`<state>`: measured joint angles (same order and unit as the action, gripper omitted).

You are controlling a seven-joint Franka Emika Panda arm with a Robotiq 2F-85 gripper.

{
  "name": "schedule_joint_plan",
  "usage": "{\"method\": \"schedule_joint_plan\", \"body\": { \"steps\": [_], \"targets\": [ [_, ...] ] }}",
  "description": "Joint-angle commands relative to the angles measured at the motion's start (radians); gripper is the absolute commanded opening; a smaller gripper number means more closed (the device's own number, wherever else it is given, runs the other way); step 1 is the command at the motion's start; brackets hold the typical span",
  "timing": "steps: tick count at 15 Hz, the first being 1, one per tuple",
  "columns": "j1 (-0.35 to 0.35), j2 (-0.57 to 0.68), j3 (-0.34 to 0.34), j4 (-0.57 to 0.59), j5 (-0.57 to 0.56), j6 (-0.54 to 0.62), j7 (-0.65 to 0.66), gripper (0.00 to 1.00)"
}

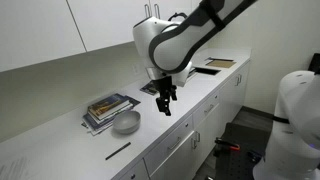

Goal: Pick up the black pen and put it in the bowl.

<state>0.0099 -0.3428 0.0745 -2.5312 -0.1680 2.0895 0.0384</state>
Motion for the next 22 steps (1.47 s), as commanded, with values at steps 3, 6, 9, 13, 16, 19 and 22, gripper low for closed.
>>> {"method": "schedule_joint_plan", "body": {
  "steps": [3, 6, 9, 13, 16, 19, 22],
  "targets": [
    [0.008, 0.0, -0.007, 0.001, -0.002, -0.002, 0.002, 1.0],
    [0.008, 0.0, -0.007, 0.001, -0.002, -0.002, 0.002, 1.0],
    [0.025, 0.089, -0.008, 0.041, -0.015, 0.03, -0.073, 1.0],
    [0.071, 0.311, -0.002, 0.13, -0.006, 0.168, -0.254, 1.0],
    [0.095, 0.496, 0.025, 0.249, 0.007, 0.215, -0.375, 1.0],
    [0.108, 0.651, 0.066, 0.399, -0.022, 0.183, -0.467, 1.0],
    [0.116, 0.779, 0.094, 0.547, -0.034, 0.144, -0.524, 1.0]
  ]
}}
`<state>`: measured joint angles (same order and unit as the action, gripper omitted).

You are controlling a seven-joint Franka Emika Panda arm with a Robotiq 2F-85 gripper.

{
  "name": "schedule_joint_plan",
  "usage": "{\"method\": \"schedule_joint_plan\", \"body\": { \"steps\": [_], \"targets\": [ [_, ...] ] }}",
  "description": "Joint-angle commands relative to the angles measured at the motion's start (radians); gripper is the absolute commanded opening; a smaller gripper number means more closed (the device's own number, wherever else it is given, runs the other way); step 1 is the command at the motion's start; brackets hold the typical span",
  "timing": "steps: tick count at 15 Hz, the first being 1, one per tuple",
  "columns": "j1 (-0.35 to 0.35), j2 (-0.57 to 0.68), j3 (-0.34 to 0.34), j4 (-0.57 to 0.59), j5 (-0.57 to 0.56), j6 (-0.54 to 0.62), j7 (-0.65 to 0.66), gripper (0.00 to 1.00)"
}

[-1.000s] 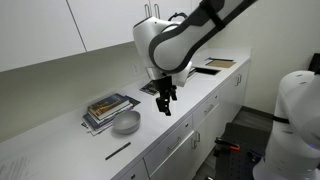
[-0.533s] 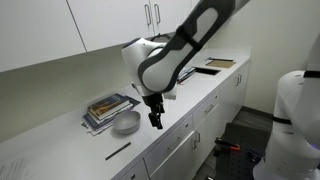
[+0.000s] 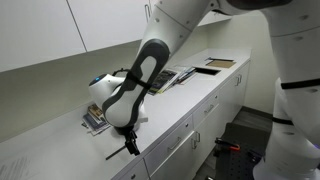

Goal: Pick up the black pen and put it in the bowl.

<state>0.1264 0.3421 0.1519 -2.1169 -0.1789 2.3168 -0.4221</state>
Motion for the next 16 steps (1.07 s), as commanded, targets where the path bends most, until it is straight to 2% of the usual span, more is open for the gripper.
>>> {"method": "schedule_joint_plan", "body": {
  "steps": [1, 8, 12, 16],
  "targets": [
    [0.004, 0.131, 0.018, 0.18, -0.03, -0.102, -0.07, 1.0],
    [0.032, 0.351, 0.021, 0.489, -0.081, -0.263, -0.136, 1.0],
    [0.048, 0.445, 0.027, 0.623, -0.105, -0.289, -0.163, 1.0],
    [0.042, 0.51, 0.039, 0.703, -0.087, -0.281, -0.202, 1.0]
  ]
}}
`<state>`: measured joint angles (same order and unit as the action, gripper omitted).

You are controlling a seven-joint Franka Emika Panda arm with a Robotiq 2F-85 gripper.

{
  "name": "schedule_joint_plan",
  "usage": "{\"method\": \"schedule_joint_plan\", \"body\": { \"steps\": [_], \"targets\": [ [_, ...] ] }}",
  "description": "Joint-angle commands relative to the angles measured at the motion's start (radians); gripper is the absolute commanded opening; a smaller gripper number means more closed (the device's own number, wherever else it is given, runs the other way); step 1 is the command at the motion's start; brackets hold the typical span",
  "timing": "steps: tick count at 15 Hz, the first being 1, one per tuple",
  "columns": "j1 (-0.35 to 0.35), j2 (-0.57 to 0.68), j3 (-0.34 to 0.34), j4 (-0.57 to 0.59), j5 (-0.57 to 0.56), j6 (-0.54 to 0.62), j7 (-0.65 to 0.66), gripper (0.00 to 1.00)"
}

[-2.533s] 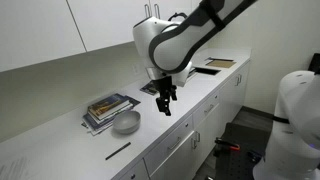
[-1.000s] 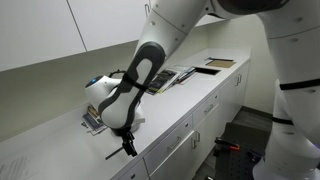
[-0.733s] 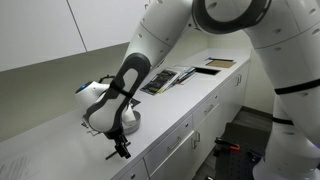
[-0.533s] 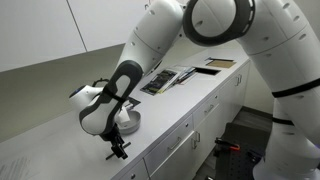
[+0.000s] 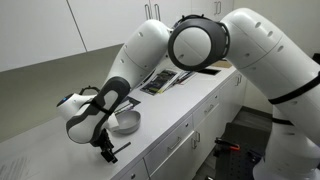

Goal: Pick up the black pen and put it in the bowl.

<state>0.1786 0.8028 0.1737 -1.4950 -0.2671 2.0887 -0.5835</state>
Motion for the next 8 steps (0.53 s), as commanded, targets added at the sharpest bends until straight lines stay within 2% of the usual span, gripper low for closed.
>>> {"method": "schedule_joint_plan", "body": {
  "steps": [1, 2, 8],
  "targets": [
    [-0.013, 0.065, 0.016, 0.102, 0.006, -0.06, -0.042, 0.9],
    [-0.018, 0.079, 0.019, 0.12, 0.015, -0.07, -0.052, 0.72],
    [-0.048, 0.086, 0.041, 0.16, 0.033, -0.101, -0.126, 0.27]
  ]
}}
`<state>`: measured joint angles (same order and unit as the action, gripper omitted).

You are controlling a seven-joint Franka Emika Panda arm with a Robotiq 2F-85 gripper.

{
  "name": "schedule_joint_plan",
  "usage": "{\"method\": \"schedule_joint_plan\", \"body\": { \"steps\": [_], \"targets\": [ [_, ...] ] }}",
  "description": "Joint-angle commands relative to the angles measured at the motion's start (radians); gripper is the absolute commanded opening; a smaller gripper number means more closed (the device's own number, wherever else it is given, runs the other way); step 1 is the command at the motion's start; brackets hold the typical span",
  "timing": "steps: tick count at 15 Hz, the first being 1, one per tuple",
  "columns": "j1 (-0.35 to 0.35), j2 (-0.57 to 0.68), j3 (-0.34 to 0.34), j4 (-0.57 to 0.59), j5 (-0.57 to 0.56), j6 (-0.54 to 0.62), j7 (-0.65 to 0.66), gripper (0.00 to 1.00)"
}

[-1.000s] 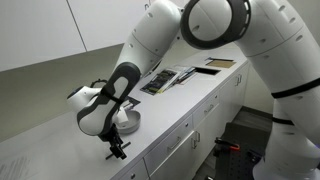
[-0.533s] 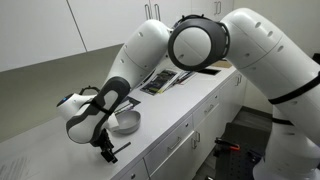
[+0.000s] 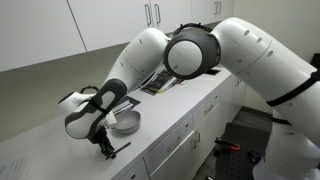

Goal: Pick up the black pen and put it in the bowl.

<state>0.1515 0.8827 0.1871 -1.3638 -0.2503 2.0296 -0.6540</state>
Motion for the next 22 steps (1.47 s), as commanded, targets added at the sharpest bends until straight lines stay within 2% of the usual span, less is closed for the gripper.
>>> {"method": "schedule_joint_plan", "body": {
  "steps": [1, 4, 10, 11, 18, 20, 22],
  "targets": [
    [-0.025, -0.001, 0.031, 0.023, 0.013, -0.04, -0.073, 0.18],
    [-0.032, -0.009, 0.031, 0.009, 0.012, -0.04, -0.097, 0.0],
    [-0.043, -0.024, 0.023, -0.017, 0.008, -0.029, -0.096, 0.0],
    [-0.045, -0.026, 0.024, -0.02, 0.009, -0.03, -0.096, 0.18],
    [-0.046, -0.034, 0.028, -0.043, 0.009, -0.028, -0.097, 0.72],
    [-0.045, -0.034, 0.032, -0.051, 0.01, -0.028, -0.097, 0.84],
    [-0.047, -0.04, 0.039, -0.064, 0.01, -0.022, -0.105, 0.85]
  ]
}}
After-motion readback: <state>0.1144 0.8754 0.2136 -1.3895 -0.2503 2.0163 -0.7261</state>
